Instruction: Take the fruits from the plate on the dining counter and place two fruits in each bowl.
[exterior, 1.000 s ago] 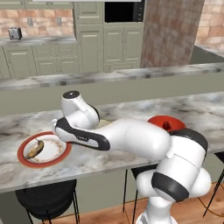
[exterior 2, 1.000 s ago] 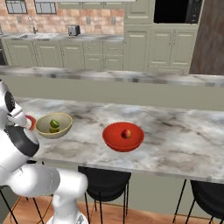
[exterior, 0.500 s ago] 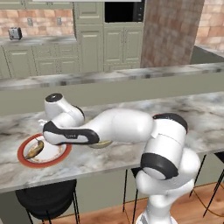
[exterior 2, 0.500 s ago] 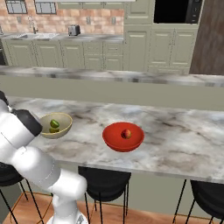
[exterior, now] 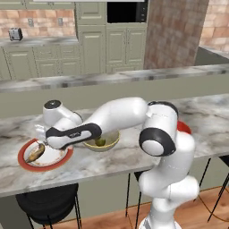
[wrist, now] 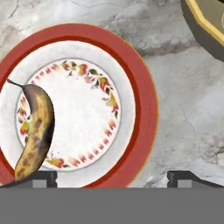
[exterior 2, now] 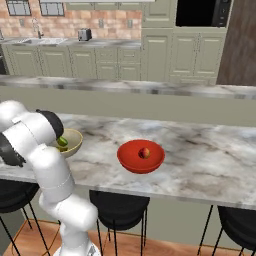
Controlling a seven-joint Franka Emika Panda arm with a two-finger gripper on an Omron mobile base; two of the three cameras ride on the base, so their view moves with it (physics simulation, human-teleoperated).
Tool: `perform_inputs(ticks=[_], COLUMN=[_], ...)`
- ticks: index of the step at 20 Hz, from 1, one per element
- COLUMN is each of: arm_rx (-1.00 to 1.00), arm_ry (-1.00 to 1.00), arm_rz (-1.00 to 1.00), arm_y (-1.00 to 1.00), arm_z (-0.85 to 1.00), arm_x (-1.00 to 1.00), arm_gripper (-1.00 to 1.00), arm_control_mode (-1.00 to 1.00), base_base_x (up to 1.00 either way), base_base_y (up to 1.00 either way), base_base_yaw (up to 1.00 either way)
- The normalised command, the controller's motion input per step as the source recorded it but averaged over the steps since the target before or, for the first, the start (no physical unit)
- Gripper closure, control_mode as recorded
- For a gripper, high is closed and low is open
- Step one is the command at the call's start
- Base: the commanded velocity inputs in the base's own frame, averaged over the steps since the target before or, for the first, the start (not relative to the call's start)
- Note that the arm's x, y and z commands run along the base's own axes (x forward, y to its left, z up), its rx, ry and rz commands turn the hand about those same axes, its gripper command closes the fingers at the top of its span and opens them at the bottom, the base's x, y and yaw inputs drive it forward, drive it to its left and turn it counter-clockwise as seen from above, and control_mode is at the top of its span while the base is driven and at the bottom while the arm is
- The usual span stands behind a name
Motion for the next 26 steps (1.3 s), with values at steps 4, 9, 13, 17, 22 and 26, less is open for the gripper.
perform_inputs(ticks=[4,9,13,17,22,26], arm_rx=[0.00,0.00,0.00,0.00,-0.05,-0.06], arm_ry=[0.13,0.08,0.02,0.09,0.14,0.06], arm_rz=[0.03,0.00,0.00,0.00,0.00,0.00], arm_y=[0.34,0.39,0.51,0.46,0.26,0.10], arm_z=[-0.30,-0.13,-0.01,0.02,-0.16,-0.23], arm_x=[0.39,0.36,0.33,0.29,0.13,0.10], arm_gripper=[-1.00,-1.00,-1.00,-1.00,-1.00,-1.00], arm_control_mode=[-1.00,-1.00,-1.00,-1.00,-1.00,-1.00], base_base_x=[0.00,0.00,0.00,0.00,0.00,0.00], base_base_y=[0.00,0.00,0.00,0.00,0.00,0.00], base_base_yaw=[0.00,0.00,0.00,0.00,0.00,0.00])
